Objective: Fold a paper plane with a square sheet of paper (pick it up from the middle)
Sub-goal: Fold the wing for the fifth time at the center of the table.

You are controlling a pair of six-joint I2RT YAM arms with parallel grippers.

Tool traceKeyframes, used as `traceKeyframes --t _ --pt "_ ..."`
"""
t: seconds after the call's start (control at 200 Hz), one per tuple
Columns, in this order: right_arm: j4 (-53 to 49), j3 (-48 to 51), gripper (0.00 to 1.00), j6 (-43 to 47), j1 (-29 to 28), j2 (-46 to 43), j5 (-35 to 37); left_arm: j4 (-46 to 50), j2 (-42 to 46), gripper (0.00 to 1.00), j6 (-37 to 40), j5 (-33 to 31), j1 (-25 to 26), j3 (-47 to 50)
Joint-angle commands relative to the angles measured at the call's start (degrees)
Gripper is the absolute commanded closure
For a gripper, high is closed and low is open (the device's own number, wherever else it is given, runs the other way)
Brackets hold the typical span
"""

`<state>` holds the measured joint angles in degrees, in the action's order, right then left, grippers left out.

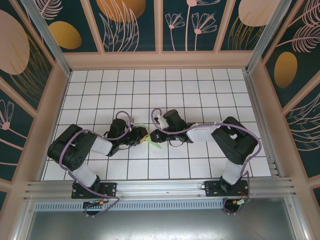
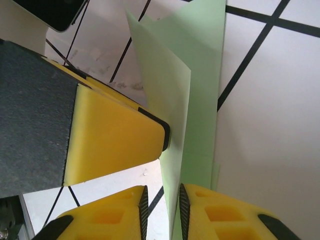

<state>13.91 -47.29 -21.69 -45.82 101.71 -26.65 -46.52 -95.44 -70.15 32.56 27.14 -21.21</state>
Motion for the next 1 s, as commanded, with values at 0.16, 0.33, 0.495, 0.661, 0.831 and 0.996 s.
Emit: traceKeyframes --t 0.16,0.33,0.495,0.661,0.831,0.996 --pt "-1.7 -1.5 0.75 1.6 -0.6 2.8 -0.4 -1.5 -0.5 0.70 0.4 0.4 0.3 0.6" --pt "-1.3 -1.2 0.84 1.7 -0.5 3.5 -1.9 -1.4 -0.3 0.70 0.3 0.3 0.3 0.8" --pt "-1.1 -1.1 0.90 1.8 -0.5 4.6 -3.8 -1.4 0.9 0.70 0.2 0.2 0.3 1.5" --pt "-0.6 -1.1 0.92 1.6 -0.2 5.9 -5.7 -1.1 3.8 0.69 0.2 0.1 0.3 2.9" --pt "0.0 -1.4 0.92 1.3 0.5 6.9 -7.9 -0.9 5.6 0.67 0.5 0.1 0.3 4.1" --pt "-0.9 -1.9 0.92 1.3 0.9 7.5 -8.3 -1.9 4.1 0.67 0.4 0.8 0.3 3.6"
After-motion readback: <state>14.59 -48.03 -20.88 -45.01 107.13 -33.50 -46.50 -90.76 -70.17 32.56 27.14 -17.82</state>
